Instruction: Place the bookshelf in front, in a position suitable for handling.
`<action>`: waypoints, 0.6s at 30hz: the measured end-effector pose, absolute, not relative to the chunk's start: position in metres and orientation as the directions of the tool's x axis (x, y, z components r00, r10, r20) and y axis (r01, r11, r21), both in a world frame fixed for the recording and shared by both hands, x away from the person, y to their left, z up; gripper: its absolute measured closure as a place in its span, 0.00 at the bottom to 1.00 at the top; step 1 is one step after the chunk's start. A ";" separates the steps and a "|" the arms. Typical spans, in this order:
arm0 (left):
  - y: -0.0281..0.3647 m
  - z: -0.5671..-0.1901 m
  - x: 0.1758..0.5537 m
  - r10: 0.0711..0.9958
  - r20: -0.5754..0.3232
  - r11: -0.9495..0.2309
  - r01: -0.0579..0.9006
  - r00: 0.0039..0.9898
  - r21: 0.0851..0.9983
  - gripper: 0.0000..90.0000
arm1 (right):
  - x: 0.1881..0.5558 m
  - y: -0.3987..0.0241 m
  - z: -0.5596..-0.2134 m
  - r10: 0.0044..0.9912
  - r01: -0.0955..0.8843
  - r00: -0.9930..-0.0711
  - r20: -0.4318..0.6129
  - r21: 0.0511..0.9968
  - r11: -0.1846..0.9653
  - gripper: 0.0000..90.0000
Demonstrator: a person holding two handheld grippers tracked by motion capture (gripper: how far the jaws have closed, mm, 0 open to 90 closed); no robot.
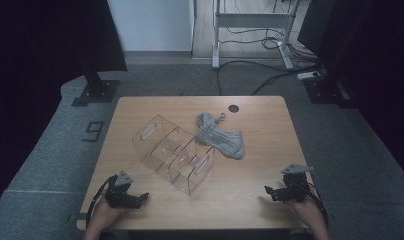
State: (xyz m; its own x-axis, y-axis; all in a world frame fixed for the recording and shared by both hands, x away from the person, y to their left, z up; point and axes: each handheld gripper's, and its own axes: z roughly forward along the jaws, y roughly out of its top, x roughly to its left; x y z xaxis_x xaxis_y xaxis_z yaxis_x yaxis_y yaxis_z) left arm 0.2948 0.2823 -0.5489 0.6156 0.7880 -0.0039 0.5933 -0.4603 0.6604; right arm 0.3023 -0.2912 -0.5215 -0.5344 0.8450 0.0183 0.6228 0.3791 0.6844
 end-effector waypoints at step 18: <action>0.282 -0.549 0.295 0.789 -0.006 -0.458 0.594 0.615 0.661 0.00 | 0.316 -0.278 -0.505 0.825 0.608 -0.565 0.036 0.693 0.387 0.00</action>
